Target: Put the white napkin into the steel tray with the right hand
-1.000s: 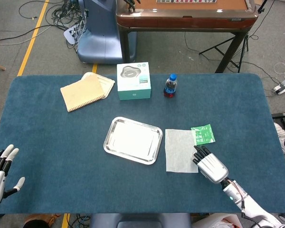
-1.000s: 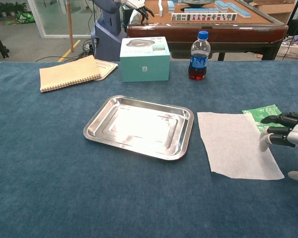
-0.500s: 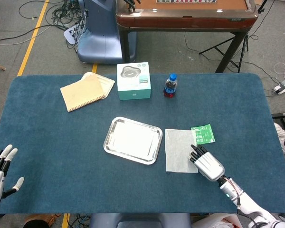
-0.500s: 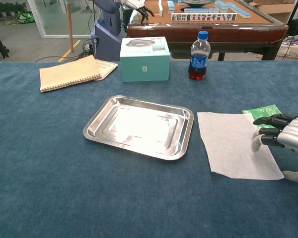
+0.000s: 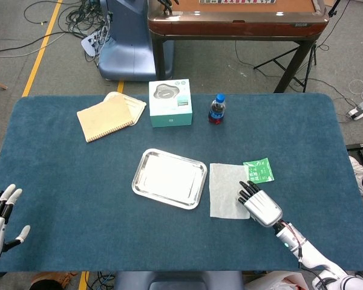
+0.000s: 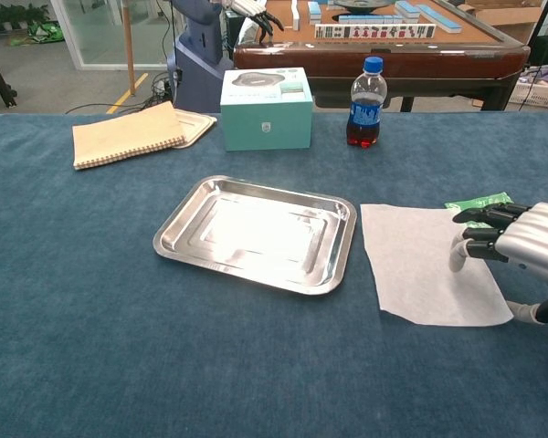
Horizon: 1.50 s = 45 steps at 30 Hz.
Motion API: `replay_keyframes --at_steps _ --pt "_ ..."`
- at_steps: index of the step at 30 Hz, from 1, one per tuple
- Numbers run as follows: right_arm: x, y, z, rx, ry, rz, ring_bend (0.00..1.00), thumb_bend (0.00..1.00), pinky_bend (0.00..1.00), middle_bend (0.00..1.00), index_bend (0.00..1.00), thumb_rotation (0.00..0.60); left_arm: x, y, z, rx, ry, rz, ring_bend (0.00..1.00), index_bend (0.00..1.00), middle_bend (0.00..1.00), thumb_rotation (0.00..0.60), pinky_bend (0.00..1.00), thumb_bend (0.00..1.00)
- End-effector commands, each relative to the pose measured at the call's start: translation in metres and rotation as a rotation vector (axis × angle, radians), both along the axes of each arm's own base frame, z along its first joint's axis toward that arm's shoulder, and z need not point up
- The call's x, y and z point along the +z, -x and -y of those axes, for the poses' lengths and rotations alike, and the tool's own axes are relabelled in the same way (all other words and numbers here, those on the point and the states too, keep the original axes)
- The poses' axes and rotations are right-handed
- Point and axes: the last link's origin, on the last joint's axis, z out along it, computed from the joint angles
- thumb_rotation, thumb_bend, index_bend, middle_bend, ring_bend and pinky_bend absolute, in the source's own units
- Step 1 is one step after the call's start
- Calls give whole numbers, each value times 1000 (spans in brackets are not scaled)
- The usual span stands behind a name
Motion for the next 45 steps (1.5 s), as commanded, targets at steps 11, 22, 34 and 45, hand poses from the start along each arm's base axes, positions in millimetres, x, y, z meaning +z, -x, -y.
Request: replay_keyframes --at_steps 11,22,34,45 --pt "-3 -6 4 9 -4 65 144 455 190 354 469 600 -1 2 -1 6 3 -1 29 87 40 600 0 242" --pt "-3 -18 17 3 21 132 171 474 190 410 669 600 0 2 -2 8 4 -3 29 87 40 600 0 242" --pt "33 -56 44 60 120 280 183 474 190 433 696 600 0 0 -2 0 4 -6 30 87 41 600 0 242" --pt "64 -133 81 175 152 442 185 474 190 438 696 600 0 -2 0 2 2 -11 30 87 40 600 0 242"
